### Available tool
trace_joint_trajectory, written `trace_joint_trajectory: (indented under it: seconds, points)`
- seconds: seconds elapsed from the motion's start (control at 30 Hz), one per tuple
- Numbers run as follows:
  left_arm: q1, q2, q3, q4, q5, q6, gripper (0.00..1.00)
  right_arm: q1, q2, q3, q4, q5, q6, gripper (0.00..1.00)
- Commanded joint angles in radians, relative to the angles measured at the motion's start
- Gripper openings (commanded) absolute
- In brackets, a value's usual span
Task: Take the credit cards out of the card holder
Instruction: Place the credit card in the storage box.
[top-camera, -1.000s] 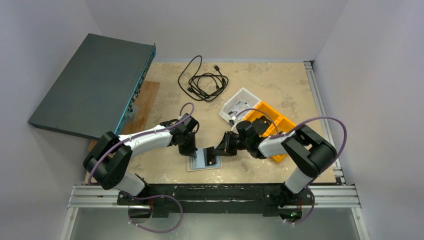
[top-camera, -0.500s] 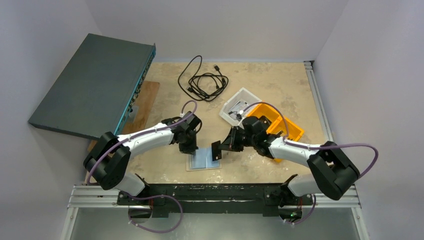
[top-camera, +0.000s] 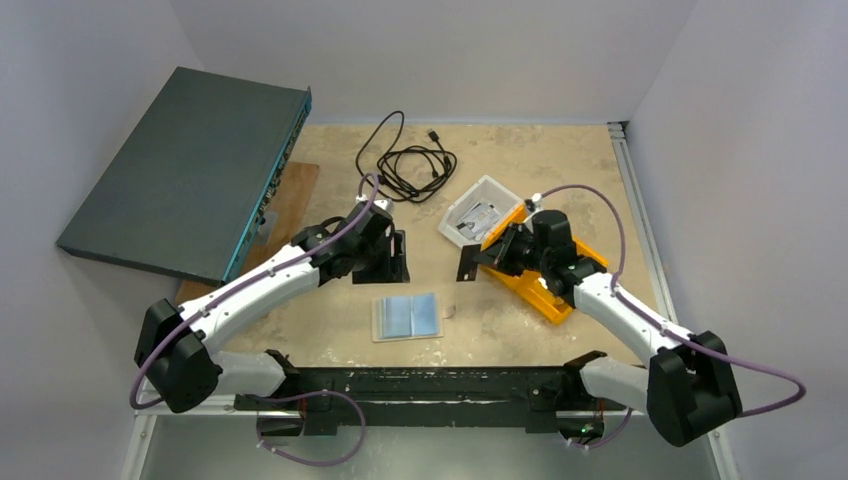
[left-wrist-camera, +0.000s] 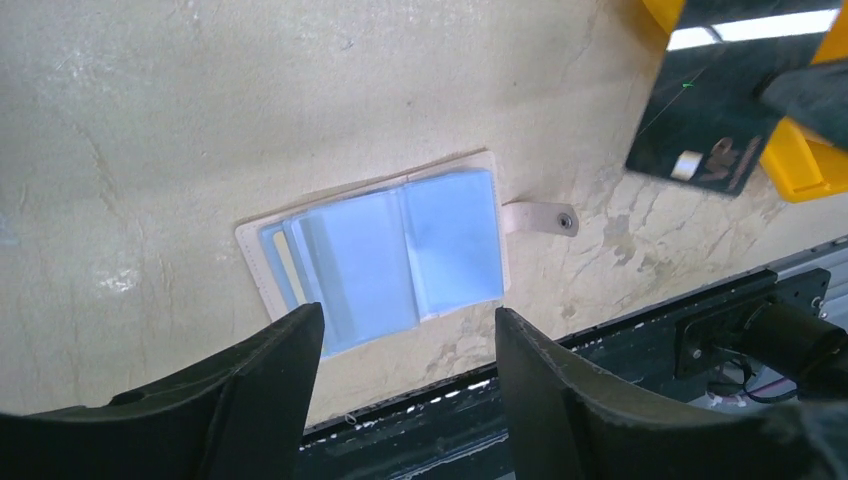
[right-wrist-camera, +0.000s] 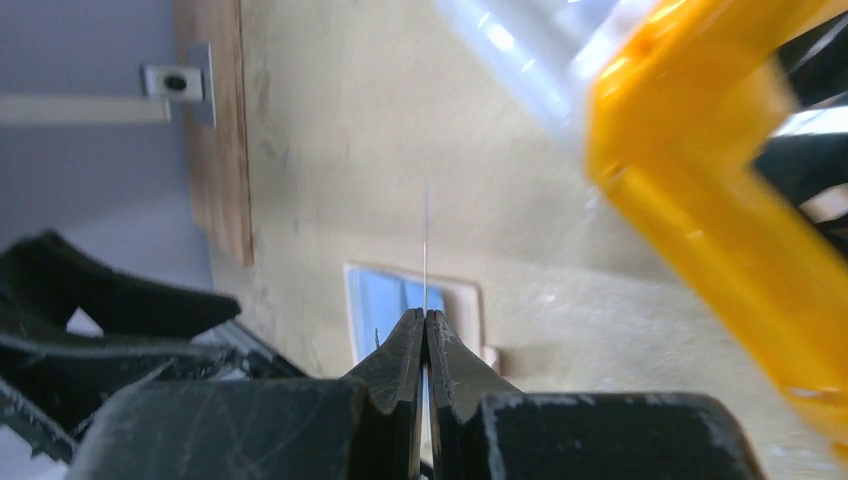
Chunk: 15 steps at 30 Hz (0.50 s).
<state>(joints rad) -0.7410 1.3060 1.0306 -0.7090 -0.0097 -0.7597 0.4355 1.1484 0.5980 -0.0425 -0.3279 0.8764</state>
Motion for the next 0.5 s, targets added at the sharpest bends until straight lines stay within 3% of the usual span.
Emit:
trace_joint_trajectory:
  seconds: [0.0, 0.23, 0.47]
  points:
    - [-0.003, -0.057, 0.031, -0.051, -0.032, 0.042, 0.68, -0.148, -0.038, 0.063, -0.111, 0.014, -0.084, 0.00]
    - [-0.001, -0.109, 0.008, -0.063, -0.042, 0.058, 0.78, -0.349, 0.030, 0.114, -0.158, 0.023, -0.147, 0.00]
    - [-0.002, -0.130, -0.016, -0.063, -0.036, 0.056, 0.79, -0.394, 0.094, 0.155, -0.144, 0.076, -0.157, 0.00]
